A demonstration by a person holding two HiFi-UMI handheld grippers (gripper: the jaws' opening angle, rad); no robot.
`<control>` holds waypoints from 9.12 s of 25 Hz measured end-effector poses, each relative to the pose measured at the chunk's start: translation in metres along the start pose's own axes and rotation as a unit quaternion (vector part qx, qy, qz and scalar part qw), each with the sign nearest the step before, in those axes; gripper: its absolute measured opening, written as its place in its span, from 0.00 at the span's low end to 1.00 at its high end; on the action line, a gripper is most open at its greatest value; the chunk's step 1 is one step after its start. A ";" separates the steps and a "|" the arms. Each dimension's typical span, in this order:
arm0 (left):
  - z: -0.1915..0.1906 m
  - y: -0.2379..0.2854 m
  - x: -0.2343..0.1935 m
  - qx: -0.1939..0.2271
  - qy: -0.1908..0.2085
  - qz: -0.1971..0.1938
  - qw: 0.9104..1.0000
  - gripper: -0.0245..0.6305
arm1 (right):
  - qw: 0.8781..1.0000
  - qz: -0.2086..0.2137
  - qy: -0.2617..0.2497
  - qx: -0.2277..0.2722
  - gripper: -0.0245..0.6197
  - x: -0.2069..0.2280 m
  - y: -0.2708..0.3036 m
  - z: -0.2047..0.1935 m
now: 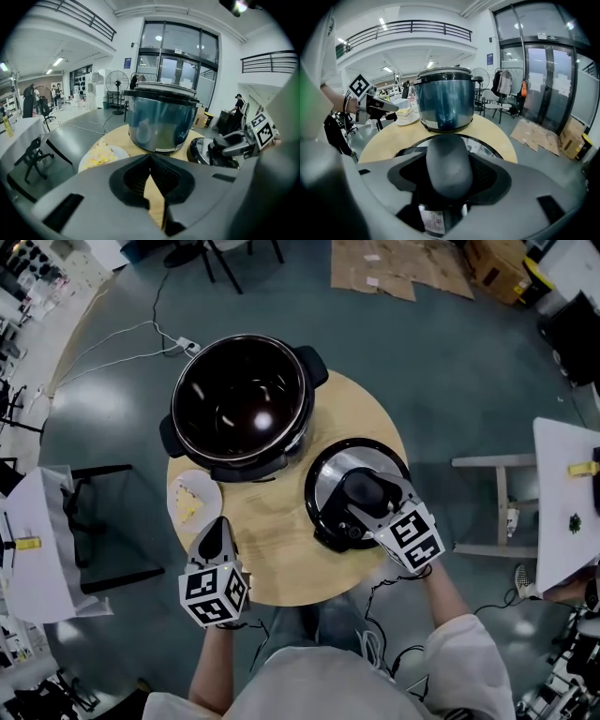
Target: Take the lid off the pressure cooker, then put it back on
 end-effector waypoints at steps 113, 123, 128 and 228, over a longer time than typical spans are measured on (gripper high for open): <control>0.096 -0.161 -0.115 0.234 -0.179 0.166 0.941 0.03 | 0.932 0.219 -0.258 0.129 0.47 0.051 0.022 0.341; 0.087 -0.163 -0.121 0.228 -0.190 0.187 0.936 0.03 | 0.930 0.240 -0.253 0.120 0.47 0.052 0.044 0.336; 0.083 -0.160 -0.120 0.224 -0.193 0.189 0.936 0.03 | 0.931 0.244 -0.247 0.117 0.47 0.053 0.050 0.332; 0.175 -0.120 0.020 0.199 0.018 -0.124 0.972 0.03 | 0.871 -0.410 0.194 0.190 0.04 -0.007 -0.230 0.123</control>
Point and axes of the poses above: the fingertips, and each gripper's own axes: y forward along the fingers, x to its right, z out of its top, the point moved 2 cm from there along -y, backward along the fingers, and after that the axes turned 13 degrees about -y, right-handed, at the moved point
